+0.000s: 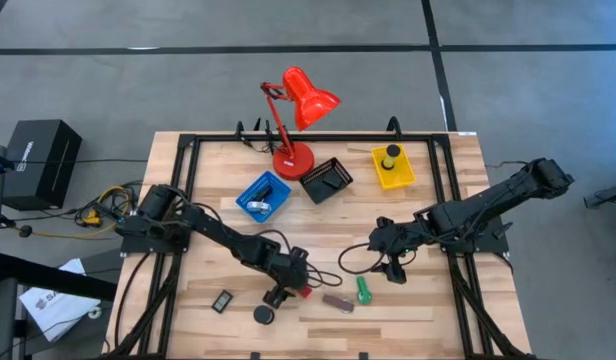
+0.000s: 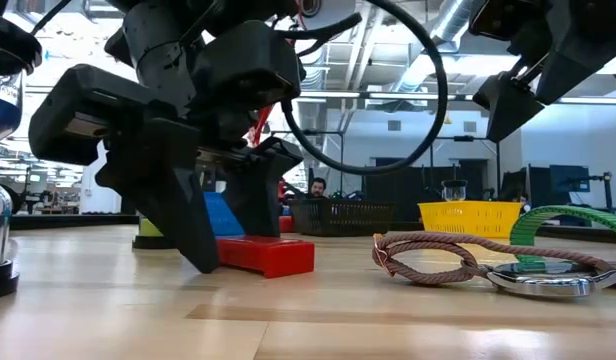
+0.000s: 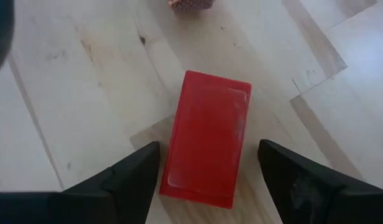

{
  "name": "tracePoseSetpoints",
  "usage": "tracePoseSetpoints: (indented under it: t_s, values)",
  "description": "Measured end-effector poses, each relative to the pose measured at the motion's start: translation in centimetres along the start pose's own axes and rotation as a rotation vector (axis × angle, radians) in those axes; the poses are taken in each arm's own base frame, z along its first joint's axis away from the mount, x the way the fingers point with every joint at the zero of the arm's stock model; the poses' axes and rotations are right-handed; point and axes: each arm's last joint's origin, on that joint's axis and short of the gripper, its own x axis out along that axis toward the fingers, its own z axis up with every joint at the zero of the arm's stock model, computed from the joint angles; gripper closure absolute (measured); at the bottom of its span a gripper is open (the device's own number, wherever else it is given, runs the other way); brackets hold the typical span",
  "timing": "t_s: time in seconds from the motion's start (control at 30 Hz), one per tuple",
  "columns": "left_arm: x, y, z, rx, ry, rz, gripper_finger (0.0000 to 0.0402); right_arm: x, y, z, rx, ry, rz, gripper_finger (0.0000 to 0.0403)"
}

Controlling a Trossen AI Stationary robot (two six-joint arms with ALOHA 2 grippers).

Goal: Pick & Place Office items
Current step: Put the red digital clock into the black bin

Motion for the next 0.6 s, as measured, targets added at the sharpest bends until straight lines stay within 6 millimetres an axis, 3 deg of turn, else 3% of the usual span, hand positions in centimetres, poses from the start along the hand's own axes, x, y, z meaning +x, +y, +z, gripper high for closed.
tracePoseSetpoints:
  t_s: [0.6]
  values:
    - [-0.3, 1.0, 0.0, -0.027, -0.035, 0.014, 0.0240, 0.0, 0.0, 0.0, 0.000, 0.000, 0.000, 0.0099]
